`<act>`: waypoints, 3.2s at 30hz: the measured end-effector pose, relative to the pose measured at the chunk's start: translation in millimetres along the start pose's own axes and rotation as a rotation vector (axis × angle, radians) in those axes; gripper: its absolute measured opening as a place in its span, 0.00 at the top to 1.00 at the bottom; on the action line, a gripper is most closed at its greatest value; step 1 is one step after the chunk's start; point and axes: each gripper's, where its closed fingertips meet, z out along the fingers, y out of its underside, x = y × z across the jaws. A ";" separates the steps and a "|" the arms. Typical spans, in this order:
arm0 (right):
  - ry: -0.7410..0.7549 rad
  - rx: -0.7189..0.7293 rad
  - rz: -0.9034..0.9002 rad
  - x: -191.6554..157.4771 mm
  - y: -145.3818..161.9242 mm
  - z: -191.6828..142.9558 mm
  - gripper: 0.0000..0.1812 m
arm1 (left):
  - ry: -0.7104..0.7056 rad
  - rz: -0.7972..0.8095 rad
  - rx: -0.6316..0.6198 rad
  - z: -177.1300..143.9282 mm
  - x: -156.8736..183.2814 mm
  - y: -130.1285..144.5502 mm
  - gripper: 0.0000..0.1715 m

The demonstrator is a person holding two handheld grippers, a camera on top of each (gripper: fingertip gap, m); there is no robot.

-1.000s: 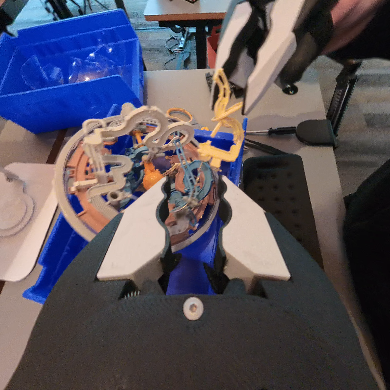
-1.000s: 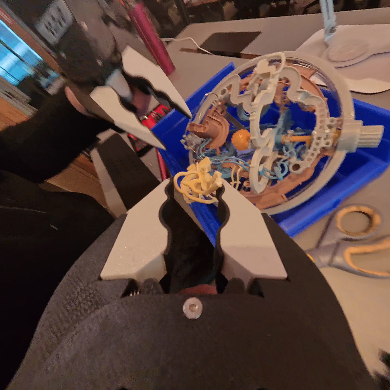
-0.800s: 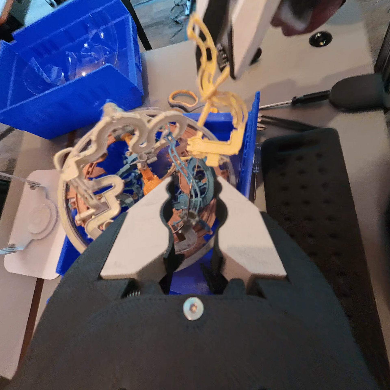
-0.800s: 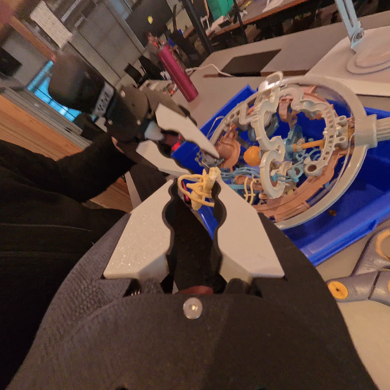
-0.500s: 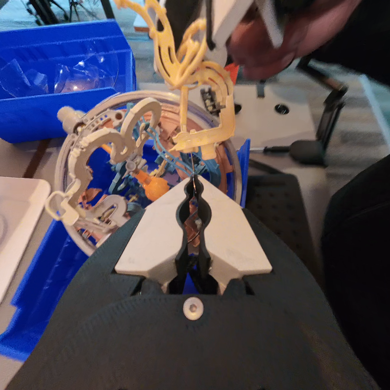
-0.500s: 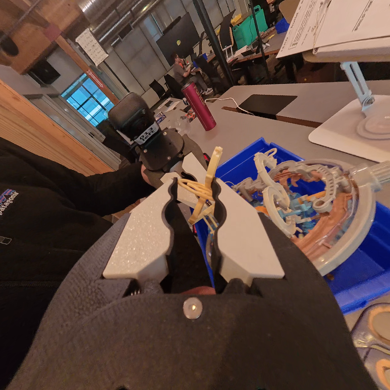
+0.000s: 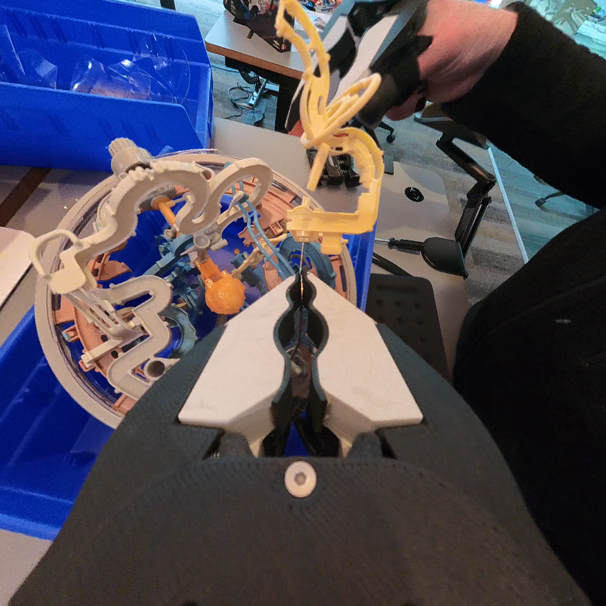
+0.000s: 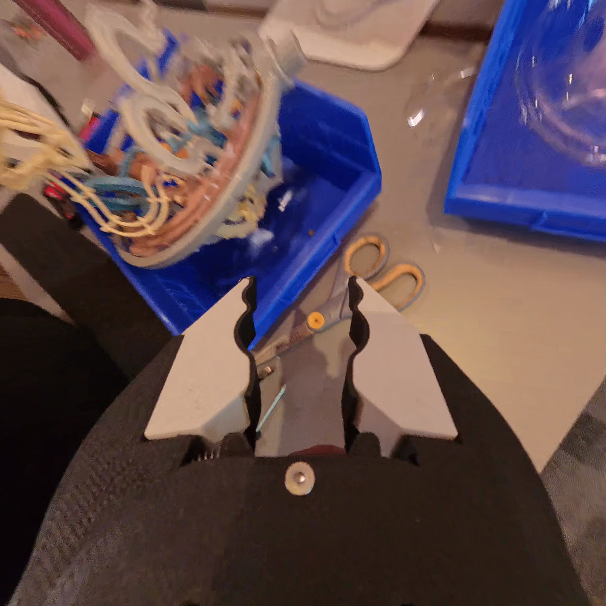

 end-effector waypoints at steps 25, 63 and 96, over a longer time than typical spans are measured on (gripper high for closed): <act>0.221 -0.200 0.044 65.0 35.5 85.6 1.00 | 0.115 0.001 -0.037 -27.8 1.4 15.0 0.96; 0.278 0.017 0.152 64.6 18.2 74.2 0.95 | 0.032 0.059 0.162 -52.3 -50.3 -24.8 0.96; 0.074 0.553 -0.247 -98.3 -192.7 -63.2 0.96 | 0.204 0.130 0.255 11.8 -19.2 -160.9 0.83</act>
